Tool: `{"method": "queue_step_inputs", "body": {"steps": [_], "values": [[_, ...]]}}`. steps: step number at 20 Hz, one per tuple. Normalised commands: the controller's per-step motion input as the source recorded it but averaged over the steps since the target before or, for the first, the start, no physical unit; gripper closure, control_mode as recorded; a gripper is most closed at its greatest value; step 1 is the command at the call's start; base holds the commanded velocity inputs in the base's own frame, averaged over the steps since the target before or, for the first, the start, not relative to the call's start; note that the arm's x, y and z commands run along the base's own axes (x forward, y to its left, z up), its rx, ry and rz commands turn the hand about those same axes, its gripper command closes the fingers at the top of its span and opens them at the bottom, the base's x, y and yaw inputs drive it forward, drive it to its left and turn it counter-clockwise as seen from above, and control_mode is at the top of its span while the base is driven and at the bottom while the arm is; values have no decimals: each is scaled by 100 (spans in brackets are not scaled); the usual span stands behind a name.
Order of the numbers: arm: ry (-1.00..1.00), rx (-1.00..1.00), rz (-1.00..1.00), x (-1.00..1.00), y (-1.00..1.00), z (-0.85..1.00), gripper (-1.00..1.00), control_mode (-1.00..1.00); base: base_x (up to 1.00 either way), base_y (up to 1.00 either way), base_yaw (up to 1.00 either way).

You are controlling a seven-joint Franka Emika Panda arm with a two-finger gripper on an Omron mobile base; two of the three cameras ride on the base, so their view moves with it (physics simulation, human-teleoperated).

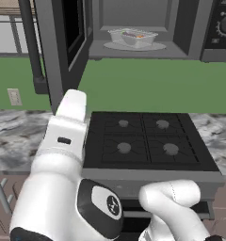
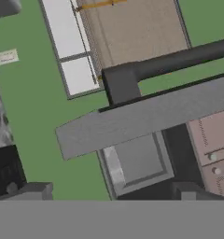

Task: Place the tupperware containing the shrimp and eggplant meal in the microwave. Close the microwave door and press the start button to reheat the meal.

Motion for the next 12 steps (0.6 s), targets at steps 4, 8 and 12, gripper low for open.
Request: {"method": "queue_step_inputs", "body": {"steps": [4, 8, 12], "values": [[-11, -25, 0, -13, 99, -3, -100, -100, 0, 0, 0], [-1, -24, -4, -1, 93, 0, -100, -100, 0, 0, 0], [1, -16, -7, 15, 76, 0, -100, -100, 0, 0, 0]]}}
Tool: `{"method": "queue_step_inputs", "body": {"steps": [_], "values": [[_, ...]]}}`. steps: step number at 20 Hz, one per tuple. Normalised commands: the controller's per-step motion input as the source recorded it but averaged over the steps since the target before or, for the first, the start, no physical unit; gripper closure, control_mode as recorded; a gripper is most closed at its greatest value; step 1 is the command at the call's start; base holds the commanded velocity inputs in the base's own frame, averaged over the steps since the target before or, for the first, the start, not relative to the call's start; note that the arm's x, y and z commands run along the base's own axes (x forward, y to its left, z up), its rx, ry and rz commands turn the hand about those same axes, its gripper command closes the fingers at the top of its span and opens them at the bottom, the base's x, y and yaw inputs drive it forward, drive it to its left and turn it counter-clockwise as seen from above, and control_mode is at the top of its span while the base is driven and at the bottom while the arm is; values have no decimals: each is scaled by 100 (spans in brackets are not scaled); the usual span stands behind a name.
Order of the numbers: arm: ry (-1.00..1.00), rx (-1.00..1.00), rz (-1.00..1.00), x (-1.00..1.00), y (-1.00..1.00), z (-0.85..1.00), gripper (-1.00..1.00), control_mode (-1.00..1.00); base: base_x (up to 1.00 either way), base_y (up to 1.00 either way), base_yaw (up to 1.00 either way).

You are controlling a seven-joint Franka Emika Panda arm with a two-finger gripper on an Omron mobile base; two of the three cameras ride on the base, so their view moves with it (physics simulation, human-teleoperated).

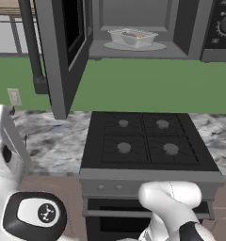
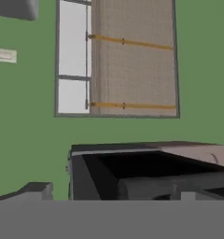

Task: Place the tupperware containing the shrimp and eggplant meal in the microwave. Close the microwave door and press the start button to reheat the meal.

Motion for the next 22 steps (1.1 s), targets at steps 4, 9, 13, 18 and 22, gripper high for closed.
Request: {"method": "queue_step_inputs", "body": {"steps": [4, 9, 13, 18, 22], "values": [[0, -5, -11, 41, 38, 0, -100, -100, 0, 0, 0], [0, 0, -11, 55, 22, 0, -100, -100, 0, 0, 0], [1, 0, -11, 60, 15, 0, -100, -100, 0, 0, 0], [3, 0, -12, 65, 9, 0, -100, -100, 0, 0, 0], [4, 0, -14, 48, -6, 0, -100, -100, 0, 0, 0]]}}
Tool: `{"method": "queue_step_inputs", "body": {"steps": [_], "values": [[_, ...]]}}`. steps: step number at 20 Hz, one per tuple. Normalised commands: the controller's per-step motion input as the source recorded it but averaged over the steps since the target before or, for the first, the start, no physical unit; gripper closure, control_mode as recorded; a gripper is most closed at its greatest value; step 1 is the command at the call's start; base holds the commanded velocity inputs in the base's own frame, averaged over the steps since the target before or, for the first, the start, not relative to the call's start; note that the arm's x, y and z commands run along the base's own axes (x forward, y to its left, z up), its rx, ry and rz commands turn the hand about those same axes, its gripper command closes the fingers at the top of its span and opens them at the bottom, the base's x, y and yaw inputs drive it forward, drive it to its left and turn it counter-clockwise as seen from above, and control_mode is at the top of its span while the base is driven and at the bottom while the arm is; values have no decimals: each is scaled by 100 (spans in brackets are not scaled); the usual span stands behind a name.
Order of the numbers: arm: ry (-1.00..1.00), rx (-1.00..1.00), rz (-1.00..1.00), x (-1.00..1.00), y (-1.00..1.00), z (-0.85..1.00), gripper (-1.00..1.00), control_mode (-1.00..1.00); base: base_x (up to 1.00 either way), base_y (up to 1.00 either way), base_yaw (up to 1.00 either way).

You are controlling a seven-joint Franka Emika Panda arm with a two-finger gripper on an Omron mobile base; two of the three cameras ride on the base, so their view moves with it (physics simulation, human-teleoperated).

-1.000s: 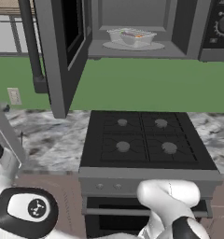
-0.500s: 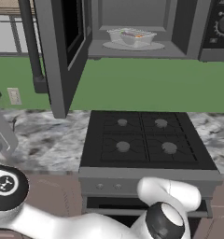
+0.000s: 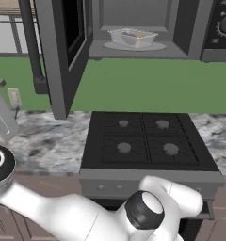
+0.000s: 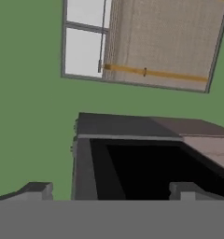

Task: Place the tupperware containing the shrimp and eggplant meal in the microwave. Close the microwave door and press the start button to reheat the meal.

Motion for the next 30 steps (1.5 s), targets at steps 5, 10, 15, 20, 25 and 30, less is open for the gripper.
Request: {"method": "queue_step_inputs", "body": {"steps": [5, 10, 15, 20, 25, 30], "values": [[2, 2, -14, 20, -51, 0, -100, -100, 0, 0, 0], [0, 3, -16, 0, -80, 3, -100, -100, 0, 0, 0], [0, 6, -17, 0, -98, 20, -100, -100, 0, 0, 0], [0, 8, -18, 0, -100, 24, -100, -100, 0, 0, 0], [0, 13, -18, 0, -100, 16, -100, -100, 0, 0, 0], [0, 14, -16, 0, -100, 5, -100, -100, 0, 0, 0]]}}
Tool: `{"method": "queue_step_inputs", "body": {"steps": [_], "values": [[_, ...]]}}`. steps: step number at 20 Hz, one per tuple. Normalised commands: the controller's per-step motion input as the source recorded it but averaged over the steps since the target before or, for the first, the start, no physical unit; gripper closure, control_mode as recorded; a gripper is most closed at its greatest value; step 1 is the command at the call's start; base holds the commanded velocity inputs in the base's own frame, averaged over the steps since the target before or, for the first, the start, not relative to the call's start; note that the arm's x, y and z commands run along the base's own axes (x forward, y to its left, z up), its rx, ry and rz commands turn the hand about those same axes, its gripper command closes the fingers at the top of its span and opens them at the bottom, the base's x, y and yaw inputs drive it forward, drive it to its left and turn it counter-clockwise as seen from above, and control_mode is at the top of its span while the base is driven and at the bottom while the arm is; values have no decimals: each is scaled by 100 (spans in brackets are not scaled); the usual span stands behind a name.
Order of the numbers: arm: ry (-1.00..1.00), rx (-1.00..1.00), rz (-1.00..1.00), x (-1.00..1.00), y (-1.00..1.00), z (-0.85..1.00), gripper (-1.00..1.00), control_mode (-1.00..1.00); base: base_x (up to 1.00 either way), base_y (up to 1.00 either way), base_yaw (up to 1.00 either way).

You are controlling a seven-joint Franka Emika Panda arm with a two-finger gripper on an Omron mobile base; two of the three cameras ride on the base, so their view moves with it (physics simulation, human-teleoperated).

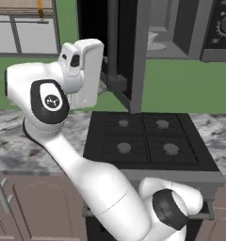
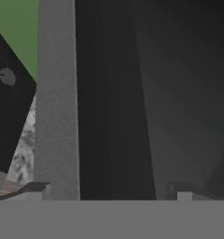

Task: Place the tupperware containing the shrimp and eggplant meal in the microwave. Close the microwave door and press the start button to reheat the meal.

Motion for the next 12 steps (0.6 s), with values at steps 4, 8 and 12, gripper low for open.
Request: {"method": "queue_step_inputs", "body": {"steps": [4, 8, 12], "values": [[0, 14, -10, 0, -100, 0, -100, -100, 0, 0, 0], [0, 11, -3, 0, -100, 0, -100, -100, 0, 0, 0], [-5, 6, 1, 22, -58, 0, -100, -100, 0, 0, 0]]}}
